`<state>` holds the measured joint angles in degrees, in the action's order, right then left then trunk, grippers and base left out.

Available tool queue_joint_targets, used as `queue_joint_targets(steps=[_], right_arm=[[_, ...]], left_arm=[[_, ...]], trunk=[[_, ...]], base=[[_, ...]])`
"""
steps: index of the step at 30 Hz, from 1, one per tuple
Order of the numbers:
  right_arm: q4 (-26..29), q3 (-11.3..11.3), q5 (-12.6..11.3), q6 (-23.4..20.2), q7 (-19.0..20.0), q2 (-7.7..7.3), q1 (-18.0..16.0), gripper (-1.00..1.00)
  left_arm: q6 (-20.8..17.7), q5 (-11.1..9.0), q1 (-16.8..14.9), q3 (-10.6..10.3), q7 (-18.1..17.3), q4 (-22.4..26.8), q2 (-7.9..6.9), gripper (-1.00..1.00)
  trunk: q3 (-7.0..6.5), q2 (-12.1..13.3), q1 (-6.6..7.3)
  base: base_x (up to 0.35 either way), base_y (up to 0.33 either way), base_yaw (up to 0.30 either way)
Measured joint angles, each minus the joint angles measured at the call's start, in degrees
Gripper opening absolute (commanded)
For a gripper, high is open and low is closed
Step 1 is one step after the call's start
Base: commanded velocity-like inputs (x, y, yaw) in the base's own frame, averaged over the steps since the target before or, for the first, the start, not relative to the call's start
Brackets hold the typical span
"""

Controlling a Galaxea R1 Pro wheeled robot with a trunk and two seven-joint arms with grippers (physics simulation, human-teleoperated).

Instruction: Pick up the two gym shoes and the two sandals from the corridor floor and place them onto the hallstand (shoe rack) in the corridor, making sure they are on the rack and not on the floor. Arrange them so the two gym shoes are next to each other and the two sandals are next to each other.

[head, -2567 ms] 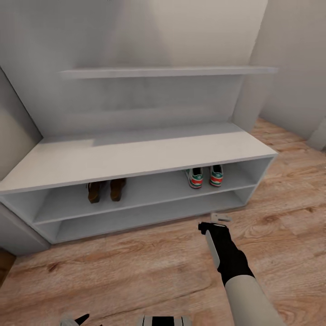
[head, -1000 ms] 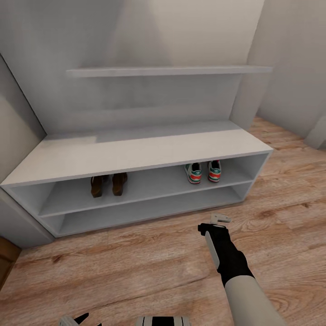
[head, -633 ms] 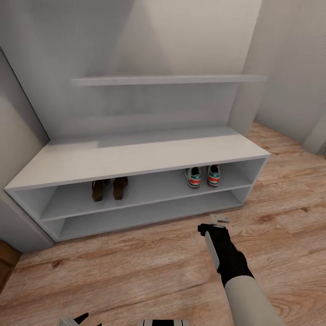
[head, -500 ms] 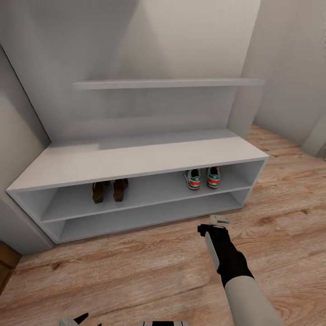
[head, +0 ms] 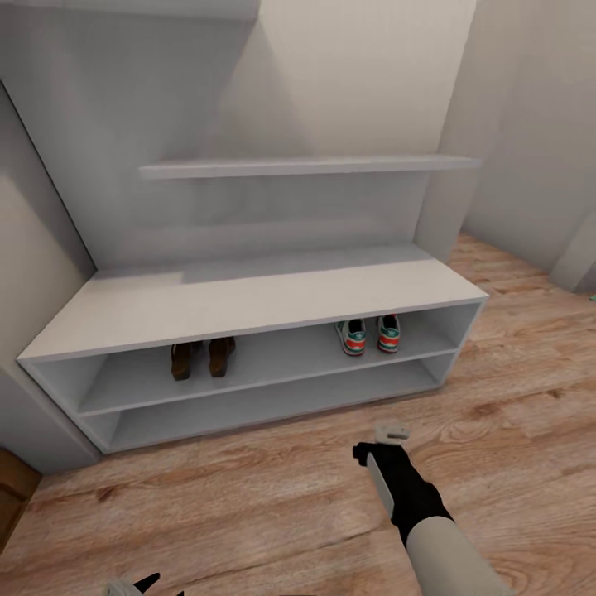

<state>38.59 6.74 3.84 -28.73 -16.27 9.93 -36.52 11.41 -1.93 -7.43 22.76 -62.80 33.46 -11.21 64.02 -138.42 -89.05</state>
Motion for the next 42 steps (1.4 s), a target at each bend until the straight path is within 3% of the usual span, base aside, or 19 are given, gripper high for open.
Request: queue_joint_targets(steps=[7,25,32,33,42], right_arm=[[-5.3,-0.1,0.2,6.7,3.1,0.0,0.0,1.0],[-16.5,-0.3,1.0,11.8,6.6,0.0,0.1,1.0],[-22.1,-0.4,3.8,20.5,6.8,-2.03,0.3,1.0],[-25.0,-0.4,4.8,25.0,7.5,-3.07,0.7,1.0],[-32.4,-0.4,5.9,37.0,13.3,-5.42,1.1,1.0]], left_arm=[[0.1,0.0,0.1,0.1,0.2,0.0,-0.05,1.0],[0.1,0.0,0.1,0.1,1.1,-0.1,-1.79,1.0],[0.3,0.0,0.1,0.6,4.3,-0.7,-1.93,1.0],[0.3,0.0,0.1,0.7,5.6,-0.8,-1.95,1.0],[0.5,0.0,0.1,0.8,8.6,-1.0,-1.97,1.0]], trunk=[[-1.26,2.8,1.54],[-4.49,10.0,5.49],[-5.74,12.8,7.03],[-5.92,13.2,7.25],[-7.54,16.8,9.23]], base=[[0.0,0.0,0.0],[0.0,0.0,0.0],[0.0,0.0,0.0],[0.0,0.0,0.0],[0.0,0.0,0.0]])
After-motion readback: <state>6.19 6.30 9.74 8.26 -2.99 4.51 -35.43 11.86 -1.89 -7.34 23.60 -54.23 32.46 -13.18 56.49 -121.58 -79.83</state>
